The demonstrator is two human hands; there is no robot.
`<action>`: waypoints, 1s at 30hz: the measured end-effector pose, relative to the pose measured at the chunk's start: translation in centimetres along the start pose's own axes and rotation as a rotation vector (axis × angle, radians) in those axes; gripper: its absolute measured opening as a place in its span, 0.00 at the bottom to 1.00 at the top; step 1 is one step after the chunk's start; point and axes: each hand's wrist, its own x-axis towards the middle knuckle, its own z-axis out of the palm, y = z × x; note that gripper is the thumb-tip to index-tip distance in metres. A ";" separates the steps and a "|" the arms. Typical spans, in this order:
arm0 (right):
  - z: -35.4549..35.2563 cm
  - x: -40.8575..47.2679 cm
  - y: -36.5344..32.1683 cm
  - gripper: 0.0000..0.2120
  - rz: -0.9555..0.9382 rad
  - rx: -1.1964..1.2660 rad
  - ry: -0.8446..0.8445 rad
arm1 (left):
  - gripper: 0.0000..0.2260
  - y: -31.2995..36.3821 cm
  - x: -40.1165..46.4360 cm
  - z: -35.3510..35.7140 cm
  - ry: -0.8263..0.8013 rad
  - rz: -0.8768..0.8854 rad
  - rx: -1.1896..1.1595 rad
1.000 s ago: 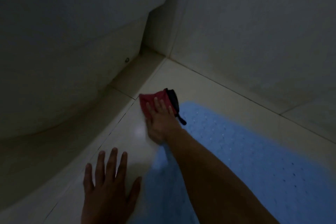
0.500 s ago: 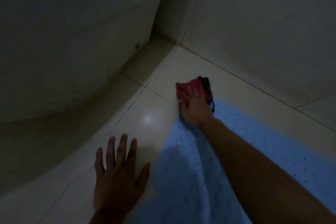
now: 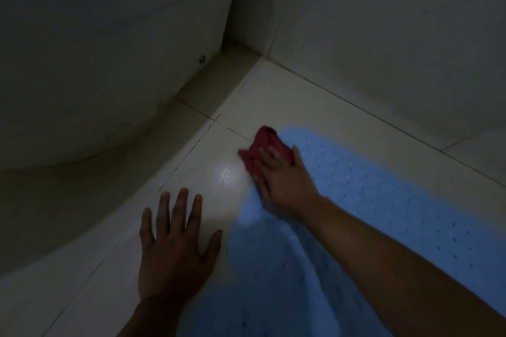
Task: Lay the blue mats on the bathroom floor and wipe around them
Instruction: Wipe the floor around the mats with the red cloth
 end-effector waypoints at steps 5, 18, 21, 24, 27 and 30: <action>-0.9 7.5 3.1 0.25 0.217 0.140 0.011 | 0.37 0.5 -0.1 0.0 -0.011 -0.033 0.000; -0.5 8.8 2.7 0.28 0.271 0.276 -0.098 | 0.29 13.6 5.3 0.6 0.255 0.402 -0.174; -0.3 8.3 3.1 0.29 0.257 0.284 -0.039 | 0.33 15.2 6.2 2.0 0.175 0.417 -0.088; -0.3 8.0 2.9 0.28 0.290 0.279 -0.006 | 0.32 14.5 6.2 3.2 0.181 0.450 -0.054; -1.4 8.5 4.6 0.26 0.389 0.280 0.016 | 0.34 14.4 6.5 3.3 0.188 0.476 -0.022; -2.6 8.3 8.6 0.24 0.492 0.277 0.005 | 0.36 14.9 6.5 3.5 0.066 0.369 0.008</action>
